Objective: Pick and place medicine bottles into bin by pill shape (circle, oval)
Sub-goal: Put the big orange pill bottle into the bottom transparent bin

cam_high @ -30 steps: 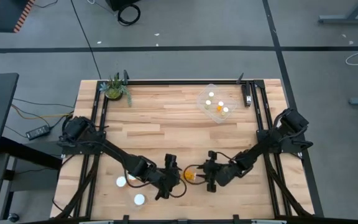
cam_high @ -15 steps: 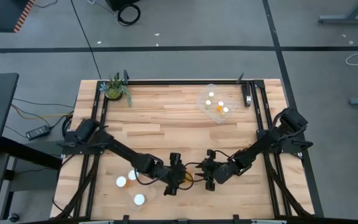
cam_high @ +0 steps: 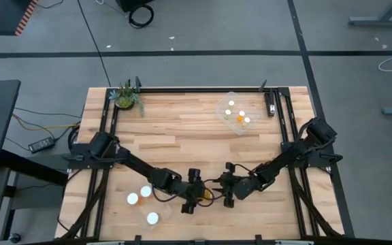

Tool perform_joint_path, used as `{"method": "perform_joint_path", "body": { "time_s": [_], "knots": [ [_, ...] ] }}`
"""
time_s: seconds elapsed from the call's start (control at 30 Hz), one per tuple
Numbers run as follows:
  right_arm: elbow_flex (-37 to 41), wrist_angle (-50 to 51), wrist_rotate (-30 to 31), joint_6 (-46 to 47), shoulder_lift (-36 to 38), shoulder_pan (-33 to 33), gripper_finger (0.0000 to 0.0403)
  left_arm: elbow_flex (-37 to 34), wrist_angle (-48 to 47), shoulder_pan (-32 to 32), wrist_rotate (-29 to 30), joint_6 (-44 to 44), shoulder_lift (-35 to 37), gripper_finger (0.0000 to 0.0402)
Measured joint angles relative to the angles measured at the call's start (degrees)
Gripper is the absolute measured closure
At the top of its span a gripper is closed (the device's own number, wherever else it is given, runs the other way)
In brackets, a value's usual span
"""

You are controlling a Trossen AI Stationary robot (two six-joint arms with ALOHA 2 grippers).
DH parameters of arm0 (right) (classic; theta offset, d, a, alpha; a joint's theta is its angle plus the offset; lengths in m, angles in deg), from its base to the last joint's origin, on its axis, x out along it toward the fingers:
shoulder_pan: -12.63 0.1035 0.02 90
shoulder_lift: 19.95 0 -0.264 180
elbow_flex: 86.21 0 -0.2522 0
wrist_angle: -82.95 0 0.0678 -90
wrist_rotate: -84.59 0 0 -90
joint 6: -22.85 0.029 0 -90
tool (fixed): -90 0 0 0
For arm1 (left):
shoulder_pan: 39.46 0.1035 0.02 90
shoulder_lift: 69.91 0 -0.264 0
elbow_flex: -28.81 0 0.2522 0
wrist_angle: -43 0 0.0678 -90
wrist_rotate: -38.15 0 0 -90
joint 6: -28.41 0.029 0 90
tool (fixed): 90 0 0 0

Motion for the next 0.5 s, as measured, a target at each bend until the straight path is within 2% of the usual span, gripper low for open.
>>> {"method": "perform_joint_path", "body": {
  "time_s": [0.2,0.4,0.5],
  "knots": [
    [0.01,2.00,-0.18,0.26,0.53,0.84,0.0247,-0.07,-0.49,0.25,-1.27,-0.02,-0.21,0.0158],
    [0.01,7.57,1.78,1.59,4.55,3.66,0.0247,-0.07,-0.48,0.25,-1.25,0.02,-0.21,0.0214],
    [0.01,8.78,1.86,1.70,5.46,5.24,0.0247,-0.07,-0.83,0.25,-1.25,0.07,0.28,0.0225]
  ]
}}
